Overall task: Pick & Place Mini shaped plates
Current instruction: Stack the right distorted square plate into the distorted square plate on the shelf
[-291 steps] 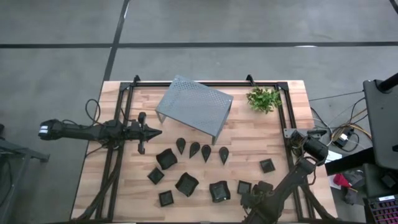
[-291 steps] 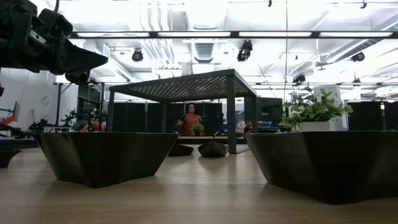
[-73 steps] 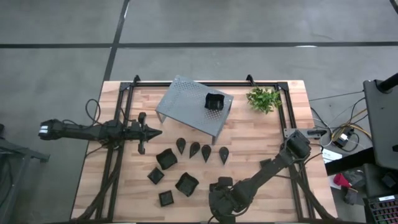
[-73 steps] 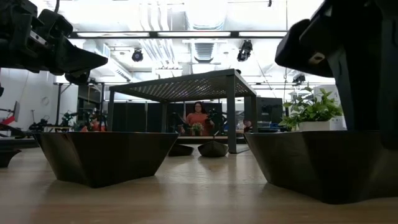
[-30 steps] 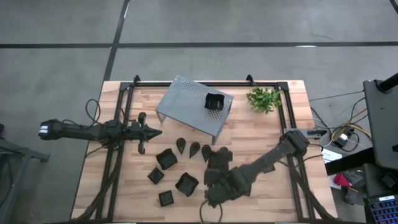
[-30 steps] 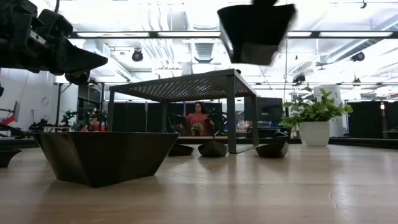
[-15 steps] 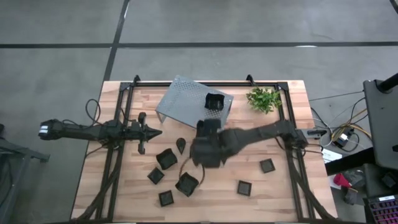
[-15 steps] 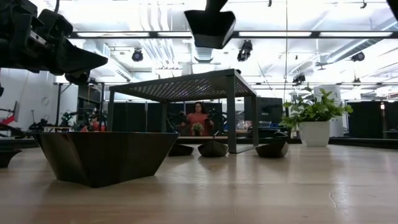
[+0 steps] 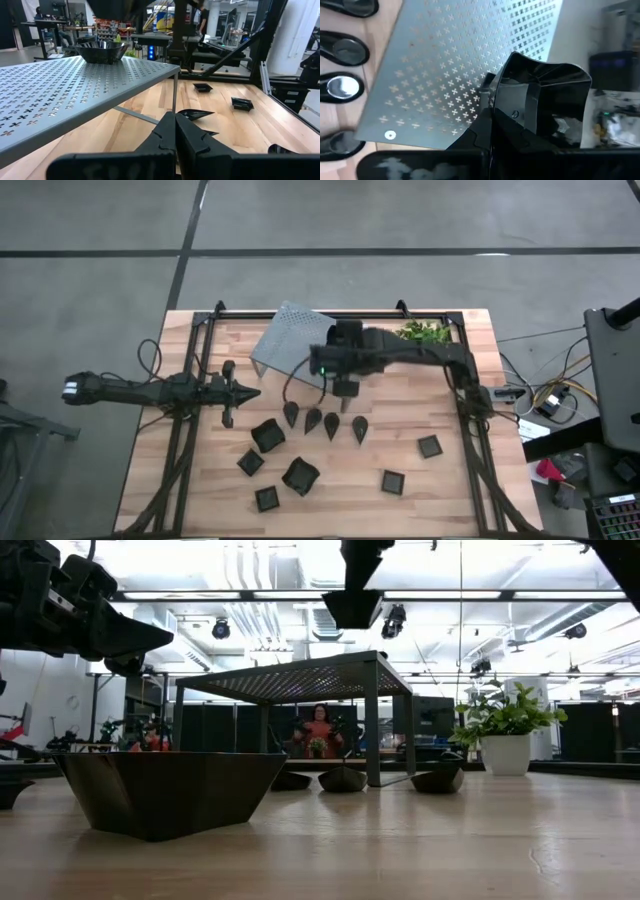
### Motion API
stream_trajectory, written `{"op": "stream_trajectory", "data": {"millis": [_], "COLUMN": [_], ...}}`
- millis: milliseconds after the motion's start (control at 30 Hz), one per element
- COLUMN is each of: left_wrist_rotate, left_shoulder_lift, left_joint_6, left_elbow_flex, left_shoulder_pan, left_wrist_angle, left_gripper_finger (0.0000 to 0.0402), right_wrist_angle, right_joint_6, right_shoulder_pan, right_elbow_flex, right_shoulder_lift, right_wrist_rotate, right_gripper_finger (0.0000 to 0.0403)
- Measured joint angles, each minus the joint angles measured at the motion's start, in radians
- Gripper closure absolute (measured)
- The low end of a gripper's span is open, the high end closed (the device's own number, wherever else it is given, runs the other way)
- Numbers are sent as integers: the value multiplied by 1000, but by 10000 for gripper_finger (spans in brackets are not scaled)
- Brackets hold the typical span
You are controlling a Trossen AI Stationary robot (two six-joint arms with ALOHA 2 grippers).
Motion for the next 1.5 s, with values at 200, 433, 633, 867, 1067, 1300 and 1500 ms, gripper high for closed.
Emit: {"op": "stream_trajectory", "data": {"millis": [200, 433, 633, 867, 1067, 1300, 1500], "left_wrist_rotate": [0, 0, 0, 0, 0, 0, 0], "left_shoulder_lift": [0, 0, 0, 0, 0, 0, 0], "left_joint_6": [0, 0, 0, 0, 0, 0, 0], "left_elbow_flex": [0, 0, 0, 0, 0, 0, 0], "left_shoulder_pan": [0, 0, 0, 0, 0, 0, 0], "left_wrist_angle": [0, 0, 0, 0, 0, 0, 0], "left_gripper_finger": [401, 401, 401, 401, 401, 401, 401], "right_wrist_angle": [3, 4, 41, 47, 57, 81, 97], "right_joint_6": [-30, -29, -45, -44, -53, -57, -60], "right_shoulder_pan": [-92, -132, -133, -136, -136, -140, -139], "right_elbow_flex": [-2, -4, -25, -106, -138, -144, -144], "right_shoulder_lift": [-1, -1, 1, 1, 1, 1, 1], "right_wrist_rotate": [-93, -126, -128, -119, -116, -117, -129], "right_gripper_finger": [394, 394, 394, 394, 394, 394, 394]}}
